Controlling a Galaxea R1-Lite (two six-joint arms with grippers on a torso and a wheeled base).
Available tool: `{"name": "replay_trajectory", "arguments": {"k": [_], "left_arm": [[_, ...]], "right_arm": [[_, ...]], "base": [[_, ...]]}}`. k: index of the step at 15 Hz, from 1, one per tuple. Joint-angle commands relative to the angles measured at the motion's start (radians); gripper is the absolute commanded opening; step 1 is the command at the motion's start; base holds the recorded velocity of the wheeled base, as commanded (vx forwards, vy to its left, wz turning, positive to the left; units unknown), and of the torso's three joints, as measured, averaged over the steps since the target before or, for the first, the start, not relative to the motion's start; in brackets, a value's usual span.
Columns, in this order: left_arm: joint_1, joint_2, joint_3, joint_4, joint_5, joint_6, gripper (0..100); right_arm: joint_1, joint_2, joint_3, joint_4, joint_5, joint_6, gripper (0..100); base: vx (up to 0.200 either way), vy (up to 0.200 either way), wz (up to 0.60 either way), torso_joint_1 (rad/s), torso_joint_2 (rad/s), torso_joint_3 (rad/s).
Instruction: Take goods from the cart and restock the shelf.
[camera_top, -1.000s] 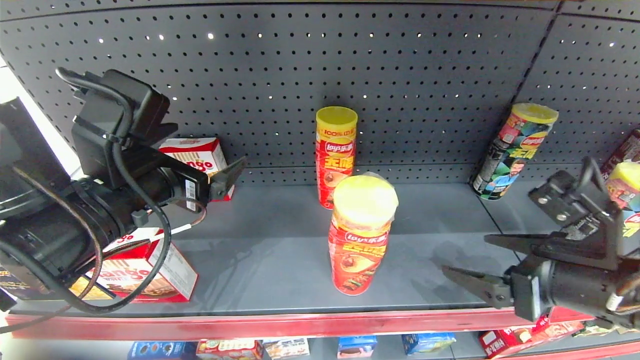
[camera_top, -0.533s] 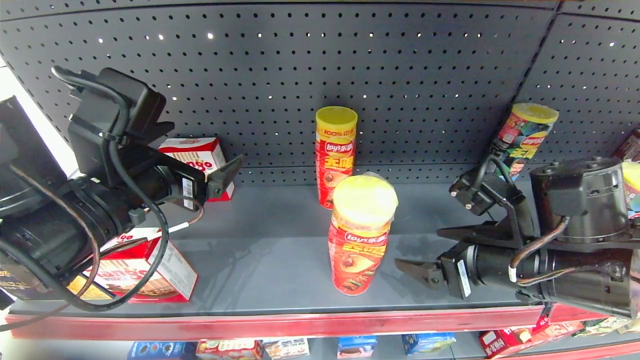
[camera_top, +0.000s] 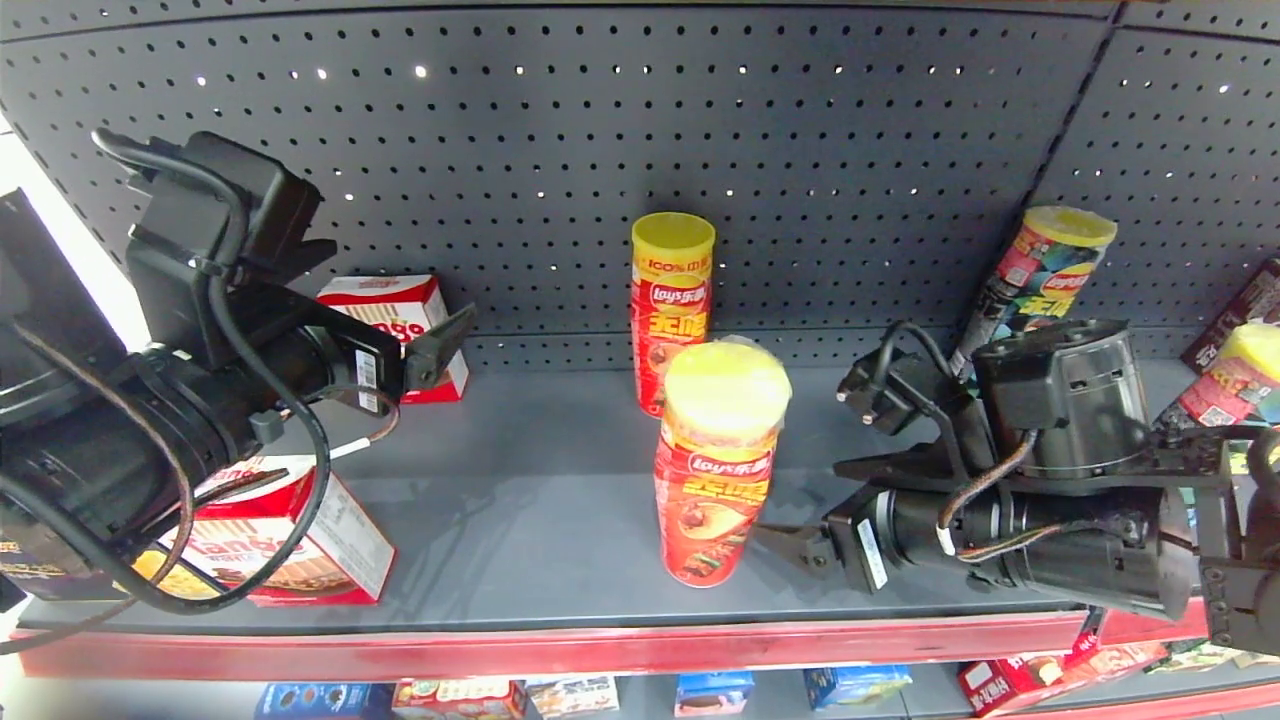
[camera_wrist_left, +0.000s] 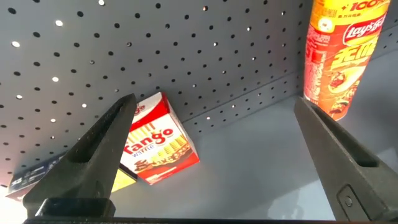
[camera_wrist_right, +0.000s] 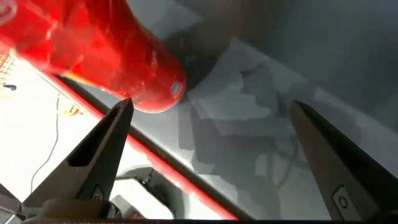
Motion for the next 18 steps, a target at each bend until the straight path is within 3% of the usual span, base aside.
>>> {"name": "replay_trajectory", "arguments": {"k": [1,8,18], "left_arm": [[0.001,0.003,0.001,0.000,0.000,0.001,100],[0.000,0.003,0.001,0.000,0.000,0.001,100],[0.000,0.003,0.001,-0.002,0.000,0.001,100]], "right_arm": [[0.003,0.030,-0.014,0.000,0.000,-0.003,100],[-0.057,-0.041,0.054,0.000,0.001,-0.004,100],[-0.050,0.079,-0.049,-0.034,0.004,-0.006,100]], "base": [[0.000,0.000,0.00,0.000,0.00,0.000],[0.000,0.000,0.00,0.000,0.00,0.000],[0.000,0.000,0.00,0.000,0.00,0.000]]}}
